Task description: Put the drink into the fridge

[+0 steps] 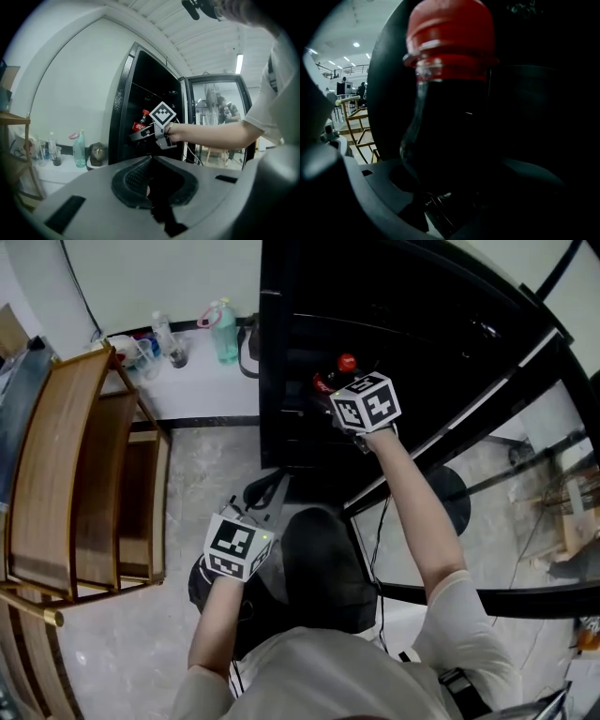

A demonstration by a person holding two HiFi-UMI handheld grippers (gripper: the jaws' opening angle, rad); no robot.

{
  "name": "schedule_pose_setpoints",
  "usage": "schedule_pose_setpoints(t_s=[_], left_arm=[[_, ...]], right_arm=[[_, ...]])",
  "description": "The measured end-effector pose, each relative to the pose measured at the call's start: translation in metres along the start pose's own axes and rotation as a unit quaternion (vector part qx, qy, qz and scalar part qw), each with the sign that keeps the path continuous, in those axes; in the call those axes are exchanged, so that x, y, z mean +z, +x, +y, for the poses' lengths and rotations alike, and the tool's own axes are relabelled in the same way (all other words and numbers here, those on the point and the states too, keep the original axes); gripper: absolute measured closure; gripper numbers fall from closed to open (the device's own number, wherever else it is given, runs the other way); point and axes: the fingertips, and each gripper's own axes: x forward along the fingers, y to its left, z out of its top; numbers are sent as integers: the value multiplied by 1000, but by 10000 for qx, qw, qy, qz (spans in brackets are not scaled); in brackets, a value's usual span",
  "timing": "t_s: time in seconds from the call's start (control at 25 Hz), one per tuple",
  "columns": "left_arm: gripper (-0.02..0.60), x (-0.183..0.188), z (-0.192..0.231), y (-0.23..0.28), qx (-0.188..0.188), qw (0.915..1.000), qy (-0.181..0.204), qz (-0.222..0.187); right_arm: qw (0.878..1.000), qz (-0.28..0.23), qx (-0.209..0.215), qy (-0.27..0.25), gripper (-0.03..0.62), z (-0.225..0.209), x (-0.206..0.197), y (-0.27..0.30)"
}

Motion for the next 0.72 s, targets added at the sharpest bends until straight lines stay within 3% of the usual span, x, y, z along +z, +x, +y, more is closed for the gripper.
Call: schedule_pose_setpoints(t_s=[0.44, 0.72], left_arm=[[572, -16, 4, -8, 194, 9995, -50, 239], [572, -20, 9, -22, 308, 9991, -55, 289]], right_arm=[[9974, 711, 72, -23, 287, -8, -19, 40], [9982, 502, 210, 252, 284, -12, -14, 50]])
